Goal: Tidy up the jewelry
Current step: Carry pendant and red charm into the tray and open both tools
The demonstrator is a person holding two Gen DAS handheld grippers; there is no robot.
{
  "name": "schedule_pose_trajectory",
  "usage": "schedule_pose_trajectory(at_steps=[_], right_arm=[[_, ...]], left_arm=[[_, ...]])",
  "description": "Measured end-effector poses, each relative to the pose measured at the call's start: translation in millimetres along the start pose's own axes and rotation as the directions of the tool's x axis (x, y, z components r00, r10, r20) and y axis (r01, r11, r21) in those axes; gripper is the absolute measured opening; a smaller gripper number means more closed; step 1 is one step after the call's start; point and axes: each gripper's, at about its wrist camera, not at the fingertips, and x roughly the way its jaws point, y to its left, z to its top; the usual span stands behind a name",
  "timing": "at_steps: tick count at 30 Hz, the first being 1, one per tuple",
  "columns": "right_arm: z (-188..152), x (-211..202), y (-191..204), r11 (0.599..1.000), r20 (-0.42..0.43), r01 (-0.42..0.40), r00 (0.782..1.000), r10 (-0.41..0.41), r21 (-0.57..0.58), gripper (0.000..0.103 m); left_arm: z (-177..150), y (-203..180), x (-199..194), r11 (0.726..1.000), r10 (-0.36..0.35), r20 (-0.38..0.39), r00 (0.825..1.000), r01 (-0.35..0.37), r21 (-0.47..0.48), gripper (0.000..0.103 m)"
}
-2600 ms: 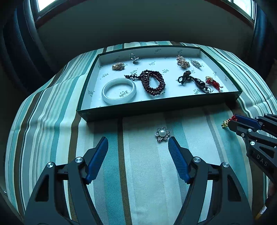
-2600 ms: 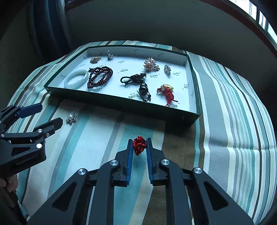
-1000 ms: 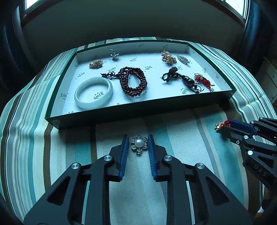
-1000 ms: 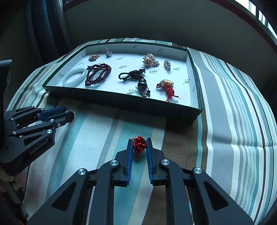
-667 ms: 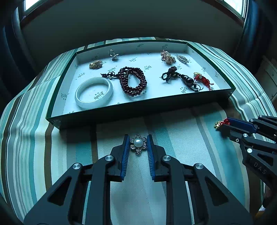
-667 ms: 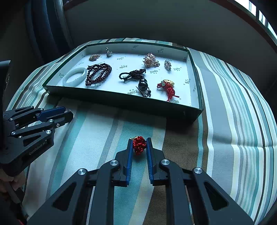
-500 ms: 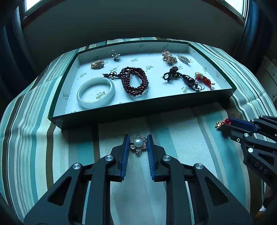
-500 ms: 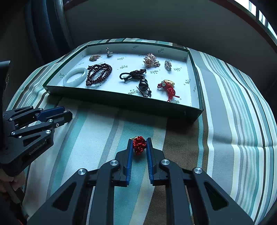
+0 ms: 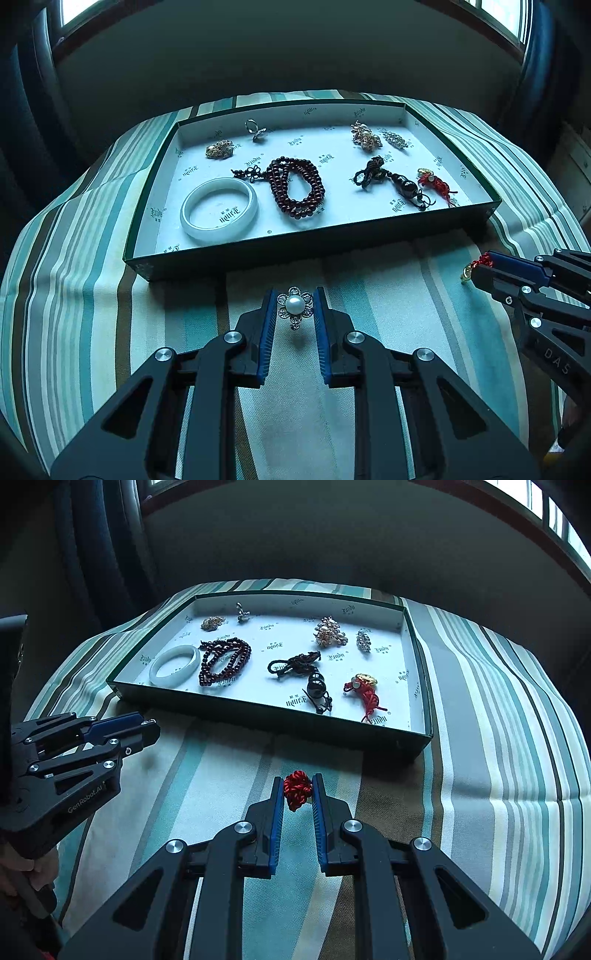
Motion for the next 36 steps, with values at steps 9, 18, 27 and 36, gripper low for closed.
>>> schedule_pose_trajectory(at_steps=[9,18,27,36], right_arm=[[38.8,-10.8,2.9,1.000,0.090,-0.015,0.996,0.016,-0.004,0.015],[93.1,7.7,5.1,1.000,0.162,-0.019,0.987,0.020,-0.006,0.015],[133.7,55.9,2.8,0.999,0.155,-0.045,0.987,0.040,0.028,0.015],[143.2,108.5,0.7,0.998,0.068,-0.030,0.997,0.026,0.060,0.015]], left_arm=[[26.6,9.8,-16.7,1.000,-0.005,0.073,0.997,0.006,-0.015,0.020],[76.0,24.4,2.1,0.999,0.032,0.127,0.991,-0.029,-0.031,0.020],[120.3,40.3,43.2,0.996,0.077,0.140,0.987,-0.069,-0.056,0.020],[137.6,59.9,91.1,0.990,0.093,0.058,0.994,-0.085,-0.115,0.020]])
